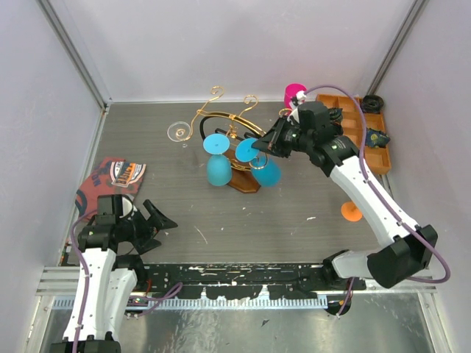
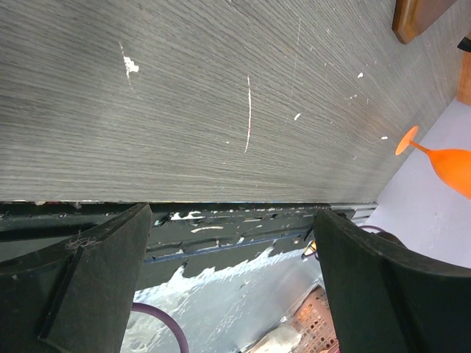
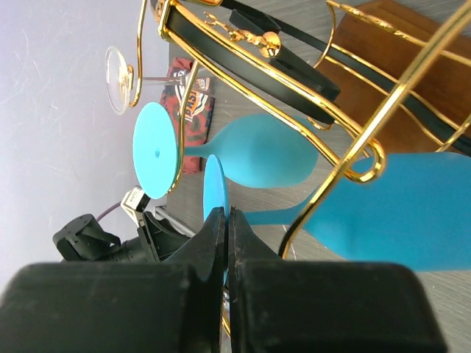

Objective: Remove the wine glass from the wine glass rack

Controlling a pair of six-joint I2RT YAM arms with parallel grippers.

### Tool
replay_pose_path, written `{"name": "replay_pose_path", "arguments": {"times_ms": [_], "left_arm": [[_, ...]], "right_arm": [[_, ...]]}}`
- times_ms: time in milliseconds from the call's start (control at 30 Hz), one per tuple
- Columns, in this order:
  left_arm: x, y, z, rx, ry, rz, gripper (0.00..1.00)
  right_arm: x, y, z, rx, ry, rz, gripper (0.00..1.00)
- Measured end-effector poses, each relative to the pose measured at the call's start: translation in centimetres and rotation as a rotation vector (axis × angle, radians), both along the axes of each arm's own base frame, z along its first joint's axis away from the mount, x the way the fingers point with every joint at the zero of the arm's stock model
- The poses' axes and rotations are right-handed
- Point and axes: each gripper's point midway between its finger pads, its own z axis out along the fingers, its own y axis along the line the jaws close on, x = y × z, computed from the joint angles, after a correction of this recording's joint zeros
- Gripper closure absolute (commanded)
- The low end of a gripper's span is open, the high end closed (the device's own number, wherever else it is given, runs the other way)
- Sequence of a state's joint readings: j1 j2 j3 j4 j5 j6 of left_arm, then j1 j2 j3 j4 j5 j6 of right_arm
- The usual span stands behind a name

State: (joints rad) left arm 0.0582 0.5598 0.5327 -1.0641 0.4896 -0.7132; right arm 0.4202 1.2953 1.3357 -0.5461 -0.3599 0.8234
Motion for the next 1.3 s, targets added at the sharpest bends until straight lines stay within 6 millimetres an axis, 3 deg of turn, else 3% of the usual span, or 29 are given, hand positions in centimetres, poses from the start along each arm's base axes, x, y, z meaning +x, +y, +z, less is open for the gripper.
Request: {"name": "replay_pose_path", "arguments": {"times_ms": [167,367,533,733,867,1000,1300], "left_arm": [[0.0,0.0,0.0,0.0,-0.001,-0.003,0.02],[-0.1,-0.1,-0.2,-0.003,0.003,-0.007,0.02],[-0.2,-0.1,-0.4,-0.005,0.011,-0.007,0.02],[-0.2,-0.1,-0.4,-0.005,0.014,-0.008,0.02],[-0.2,-0.1,-0.4,-0.005,0.012,-0.008,0.02],[-0.2,-0.1,-0.4,-0.005,0.011,-0.008,0.02],[-0.2,-0.1,-0.4,-0.005,0.01,-0.01,0.02]], "right_arm": [[-0.7,2.2,-0.1,0.012,0.014,0.065,0.99],[-3.1,4.1,2.4,0.051,-0.031,0.139,0.99],[-6.7,3.9,5.0,0.083,-0.084,0.183,0.99],[-12.7,4.2,5.6,0.031,-0.125,0.276,0.99],[-15.7,4.3,4.1,-0.066,-0.121,0.324,0.99],[-17.3,4.4,1.7,-0.187,-0.106,0.346,0.99],[-17.5,3.2,-4.9,-0.612,-0.121,0.264,0.99]]}}
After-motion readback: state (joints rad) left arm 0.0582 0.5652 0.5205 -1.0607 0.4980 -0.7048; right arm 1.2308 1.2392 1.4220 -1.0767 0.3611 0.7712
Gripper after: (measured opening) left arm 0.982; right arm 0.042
